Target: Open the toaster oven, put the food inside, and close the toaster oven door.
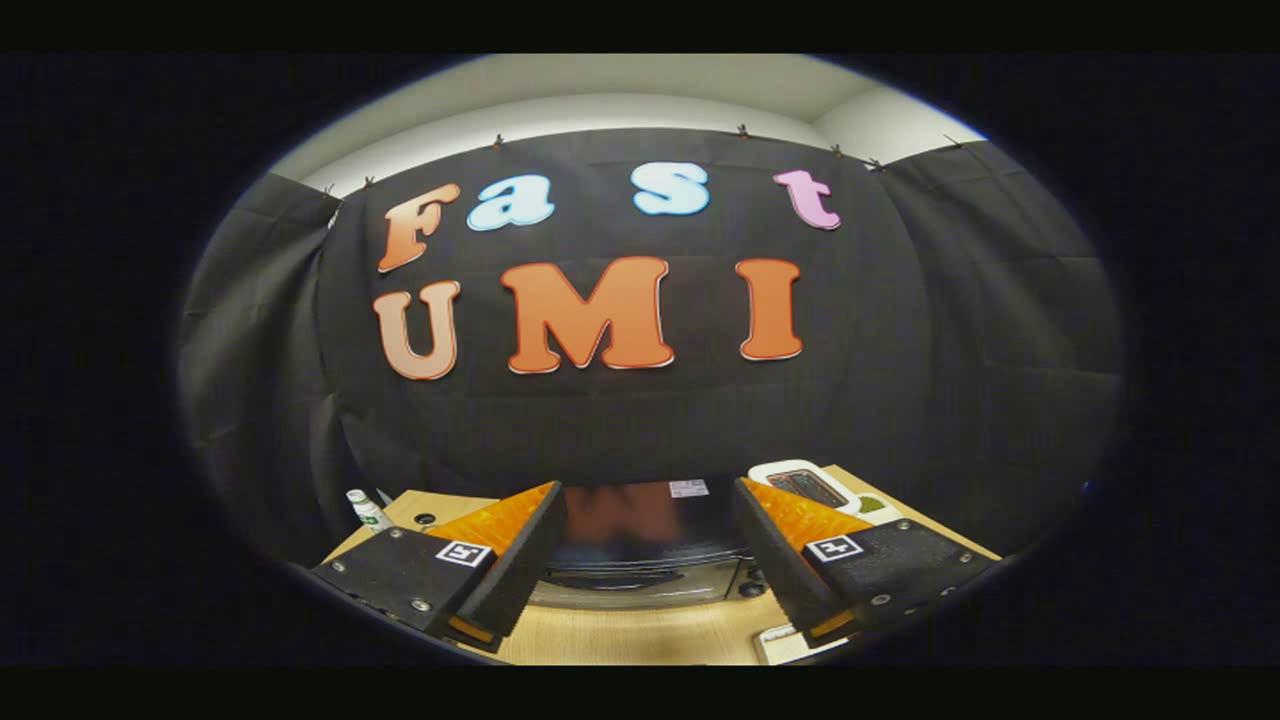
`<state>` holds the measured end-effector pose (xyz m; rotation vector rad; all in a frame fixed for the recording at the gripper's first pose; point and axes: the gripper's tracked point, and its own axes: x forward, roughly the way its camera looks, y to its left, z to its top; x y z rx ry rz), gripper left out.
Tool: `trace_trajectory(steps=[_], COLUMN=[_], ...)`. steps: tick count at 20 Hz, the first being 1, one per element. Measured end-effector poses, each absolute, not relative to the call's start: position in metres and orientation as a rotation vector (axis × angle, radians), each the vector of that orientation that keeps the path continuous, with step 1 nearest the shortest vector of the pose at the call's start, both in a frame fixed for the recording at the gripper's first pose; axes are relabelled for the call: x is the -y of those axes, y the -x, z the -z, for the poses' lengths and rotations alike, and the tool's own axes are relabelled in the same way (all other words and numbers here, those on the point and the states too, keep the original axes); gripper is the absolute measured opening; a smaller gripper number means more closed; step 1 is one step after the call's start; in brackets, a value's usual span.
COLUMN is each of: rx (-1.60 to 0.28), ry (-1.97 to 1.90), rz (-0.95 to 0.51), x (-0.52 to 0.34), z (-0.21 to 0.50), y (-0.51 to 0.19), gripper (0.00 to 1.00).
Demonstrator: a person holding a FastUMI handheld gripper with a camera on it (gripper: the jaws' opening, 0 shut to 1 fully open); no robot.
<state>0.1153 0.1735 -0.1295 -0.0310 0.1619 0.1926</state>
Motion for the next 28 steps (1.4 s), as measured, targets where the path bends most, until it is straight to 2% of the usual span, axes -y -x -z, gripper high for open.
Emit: trace_trajectory(steps=[8,14,28], rx=[-0.355,-0.493,-0.510], ry=[0.106,0.136,0.153], rz=[-0.238,-0.226,-0.239], x=[-0.222,-0.231,-0.232], z=[0.216,0.274,0.274], y=[-0.165,-0.170,-0.143], gripper=[0.99,0.99,0.99])
